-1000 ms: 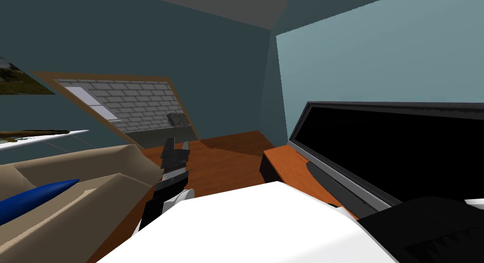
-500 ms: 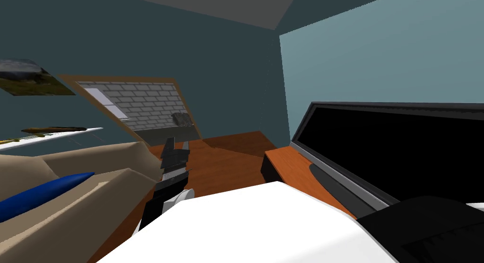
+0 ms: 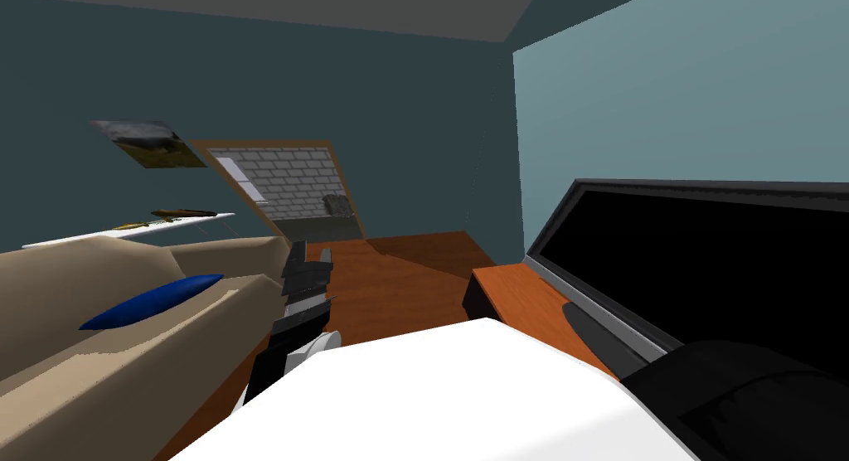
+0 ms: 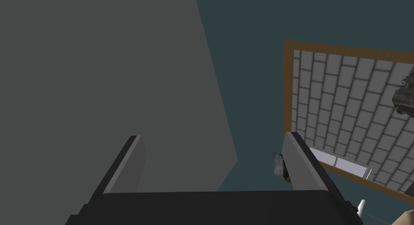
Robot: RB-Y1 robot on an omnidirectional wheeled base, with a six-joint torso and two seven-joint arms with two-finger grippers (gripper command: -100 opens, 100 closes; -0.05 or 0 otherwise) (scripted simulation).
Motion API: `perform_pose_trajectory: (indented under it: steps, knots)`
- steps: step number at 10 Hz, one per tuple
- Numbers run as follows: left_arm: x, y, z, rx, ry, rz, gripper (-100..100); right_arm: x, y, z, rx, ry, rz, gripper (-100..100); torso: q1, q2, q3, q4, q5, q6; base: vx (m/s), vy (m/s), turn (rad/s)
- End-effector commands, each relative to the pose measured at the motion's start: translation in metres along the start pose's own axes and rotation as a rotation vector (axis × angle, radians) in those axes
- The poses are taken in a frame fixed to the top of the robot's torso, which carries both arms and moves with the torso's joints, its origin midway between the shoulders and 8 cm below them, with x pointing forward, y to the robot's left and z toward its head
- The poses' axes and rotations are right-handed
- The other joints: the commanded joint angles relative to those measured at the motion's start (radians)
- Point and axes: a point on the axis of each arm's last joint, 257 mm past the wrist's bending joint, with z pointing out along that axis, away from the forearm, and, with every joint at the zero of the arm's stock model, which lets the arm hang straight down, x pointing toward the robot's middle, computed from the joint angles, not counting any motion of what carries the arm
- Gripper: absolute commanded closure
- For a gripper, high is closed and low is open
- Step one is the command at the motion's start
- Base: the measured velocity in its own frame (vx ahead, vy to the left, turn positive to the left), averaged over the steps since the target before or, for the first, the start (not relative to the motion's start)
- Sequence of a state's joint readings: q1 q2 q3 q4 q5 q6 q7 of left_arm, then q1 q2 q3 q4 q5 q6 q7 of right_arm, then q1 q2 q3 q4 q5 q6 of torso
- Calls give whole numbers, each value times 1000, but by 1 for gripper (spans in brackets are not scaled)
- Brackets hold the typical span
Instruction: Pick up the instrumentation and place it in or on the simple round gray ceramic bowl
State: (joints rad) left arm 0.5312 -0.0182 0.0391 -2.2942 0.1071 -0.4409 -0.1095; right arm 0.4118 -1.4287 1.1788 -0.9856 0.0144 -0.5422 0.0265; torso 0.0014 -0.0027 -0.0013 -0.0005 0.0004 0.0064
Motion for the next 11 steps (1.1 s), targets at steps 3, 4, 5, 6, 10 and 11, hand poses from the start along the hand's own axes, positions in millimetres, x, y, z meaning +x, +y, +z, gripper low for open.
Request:
perform_pose_trajectory:
  steps: [3, 4, 5, 6, 10, 11]
  knots:
    - [0, 0, 0, 0, 0, 0, 0, 33, 22, 9, -42, -2, 60, -100, 0, 0, 0, 0, 0, -2, -8, -4, 187]
    - [0, 0, 0, 0, 0, 0, 0, 54, 20, 5, -36, 28, 74, -100, 0, 0, 0, 0, 0, -1, -7, -16, 85]
    - [0, 0, 0, 0, 0, 0, 0, 48, 39, 17, -76, -23, 98, -100, 0, 0, 0, 0, 0, 0, -15, -10, 333]
    - [0, 0, 0, 0, 0, 0, 0, 68, 36, 12, -66, -6, 123, -100, 0, 0, 0, 0, 0, -2, -15, -18, 282]
    - [0, 0, 0, 0, 0, 0, 0, 106, 48, 11, -77, -7, 192, -100, 0, 0, 0, 0, 0, -2, -10, -7, 169]
    - [0, 0, 0, 0, 0, 0, 0, 128, 47, 5, -68, 24, 208, -100, 0, -1, 0, 0, 1, -2, -7, -14, 36]
